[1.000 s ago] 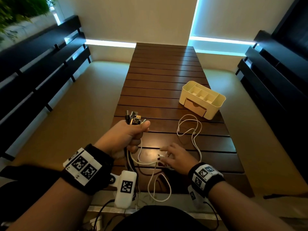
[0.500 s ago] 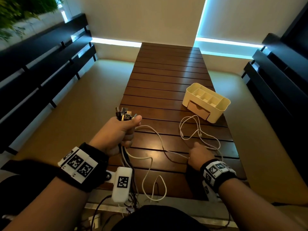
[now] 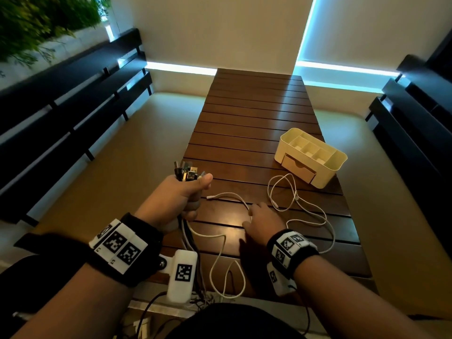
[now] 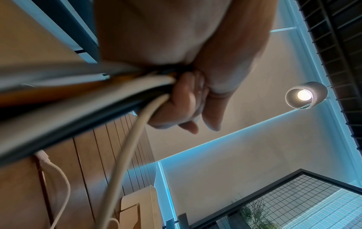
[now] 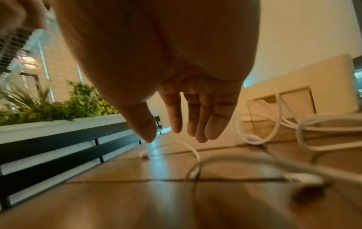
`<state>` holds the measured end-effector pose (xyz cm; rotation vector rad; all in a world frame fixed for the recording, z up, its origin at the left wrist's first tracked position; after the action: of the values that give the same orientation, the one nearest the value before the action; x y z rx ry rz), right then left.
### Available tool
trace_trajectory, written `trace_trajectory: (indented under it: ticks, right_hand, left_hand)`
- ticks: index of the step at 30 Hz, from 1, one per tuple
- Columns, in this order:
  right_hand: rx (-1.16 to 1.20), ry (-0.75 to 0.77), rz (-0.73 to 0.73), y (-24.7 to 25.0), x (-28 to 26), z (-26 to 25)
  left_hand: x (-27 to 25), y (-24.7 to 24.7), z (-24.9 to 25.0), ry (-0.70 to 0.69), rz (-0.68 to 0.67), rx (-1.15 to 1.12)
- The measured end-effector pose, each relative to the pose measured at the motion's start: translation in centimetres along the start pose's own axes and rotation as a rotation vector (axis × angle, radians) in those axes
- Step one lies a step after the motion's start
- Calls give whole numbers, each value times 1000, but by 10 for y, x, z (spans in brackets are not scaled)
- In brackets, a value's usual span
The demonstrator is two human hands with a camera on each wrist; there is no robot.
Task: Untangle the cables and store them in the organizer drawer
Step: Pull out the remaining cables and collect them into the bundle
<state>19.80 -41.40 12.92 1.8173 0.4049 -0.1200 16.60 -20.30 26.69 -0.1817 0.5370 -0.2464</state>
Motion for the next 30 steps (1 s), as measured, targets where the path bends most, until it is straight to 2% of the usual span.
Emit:
trace_trajectory:
  ticks: [4, 8, 11, 13, 17, 19, 21, 23, 25, 27, 30]
  right_hand:
    - [-57, -51, -88, -26, 6, 11]
    - [-108, 36, -173, -24, 7, 14]
    - [-40, 86, -220, -12, 4, 14]
    - [77, 117, -103, 0, 1, 14]
    - [260, 116, 275, 31, -4, 33]
    - [304, 51, 416, 42, -6, 54]
    - [333, -52, 460, 45, -7, 77]
    - [315, -141, 383, 38, -6, 96]
    - [282, -184, 246, 26, -8, 105]
    - [285, -171, 146, 15, -10, 106]
    - [354, -93, 102, 7, -17, 101]
  left_hand:
    - [-2, 1, -1, -14, 12, -7]
    - [-3, 7, 1, -30, 26, -24]
    - [0, 9, 2, -28, 30, -18]
    - [3, 8, 2, -26, 30, -14]
    - [8, 5, 3, -23, 11, -14]
    - [11, 2, 4, -18, -4, -13]
    - [15, -1, 4, -17, -24, -7]
    - [18, -4, 3, -16, -34, -2]
    - [20, -4, 3, -12, -42, -5]
    - [22, -3, 3, -7, -47, -10]
    - [22, -1, 3, -1, -43, -20]
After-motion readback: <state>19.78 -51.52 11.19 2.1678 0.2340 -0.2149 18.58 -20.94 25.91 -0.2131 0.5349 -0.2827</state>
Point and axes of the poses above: each hand's wrist, its own x-axis towards the middle knuckle, its own y-axis out of the back of the hand, z = x × y, the point moved 5 cm from there along x, towards the middle knuckle, and after that the axes turned 10 degrees about y, right-handed, at the moved point
